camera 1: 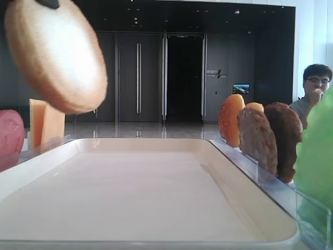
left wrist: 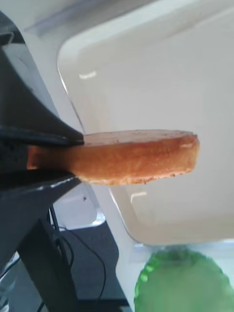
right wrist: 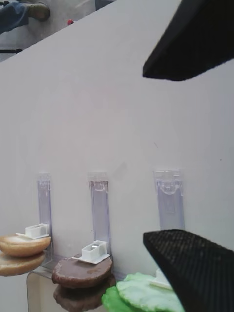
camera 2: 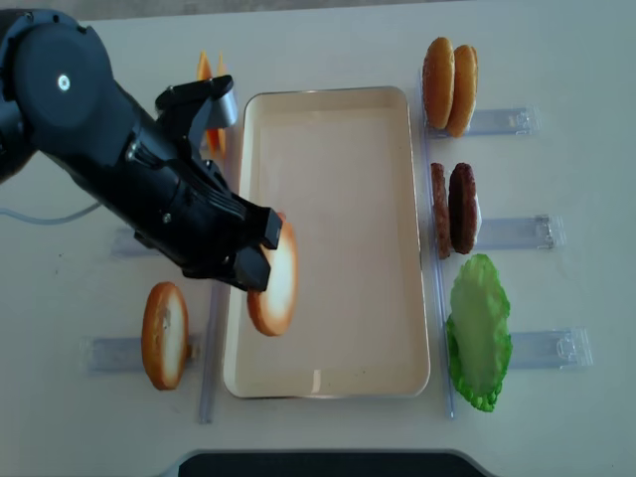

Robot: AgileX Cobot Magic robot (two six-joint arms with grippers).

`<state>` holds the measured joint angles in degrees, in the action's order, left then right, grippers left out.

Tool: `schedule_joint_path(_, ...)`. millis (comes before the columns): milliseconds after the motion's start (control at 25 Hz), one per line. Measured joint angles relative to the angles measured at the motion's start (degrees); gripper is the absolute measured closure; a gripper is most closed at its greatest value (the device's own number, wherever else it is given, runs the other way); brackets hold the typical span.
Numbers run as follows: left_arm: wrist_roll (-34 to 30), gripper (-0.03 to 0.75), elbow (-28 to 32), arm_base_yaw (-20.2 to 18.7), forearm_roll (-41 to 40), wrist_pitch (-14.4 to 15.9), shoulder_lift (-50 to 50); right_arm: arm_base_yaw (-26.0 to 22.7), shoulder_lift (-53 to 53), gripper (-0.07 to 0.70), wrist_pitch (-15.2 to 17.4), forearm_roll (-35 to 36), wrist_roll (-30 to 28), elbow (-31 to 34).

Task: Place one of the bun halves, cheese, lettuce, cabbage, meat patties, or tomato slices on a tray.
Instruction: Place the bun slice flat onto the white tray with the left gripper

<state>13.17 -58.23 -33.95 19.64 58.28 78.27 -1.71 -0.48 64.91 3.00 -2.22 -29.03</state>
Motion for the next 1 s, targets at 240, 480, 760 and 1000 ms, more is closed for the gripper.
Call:
schedule_joint_path(240,-10.0,0.614,0.3,0.0,11.6,-2.3,0.0,0.0,0.0,0.042,0.0,0.0,0.0,0.0)
schedule_joint_path(480,-21.9,0.614,9.9,5.5,26.7,-6.2,0.0,0.0,0.0,0.042,0.0,0.0,0.0,0.0)
schedule_joint_path(760,-38.3,0.614,14.3,8.4,37.6,-9.2,0.0,0.0,0.0,0.042,0.0,0.0,0.0,0.0)
schedule_joint_path(1000,-40.4,0.614,14.3,11.6,37.4,-9.6,0.0,0.0,0.0,0.042,0.0,0.0,0.0,0.0)
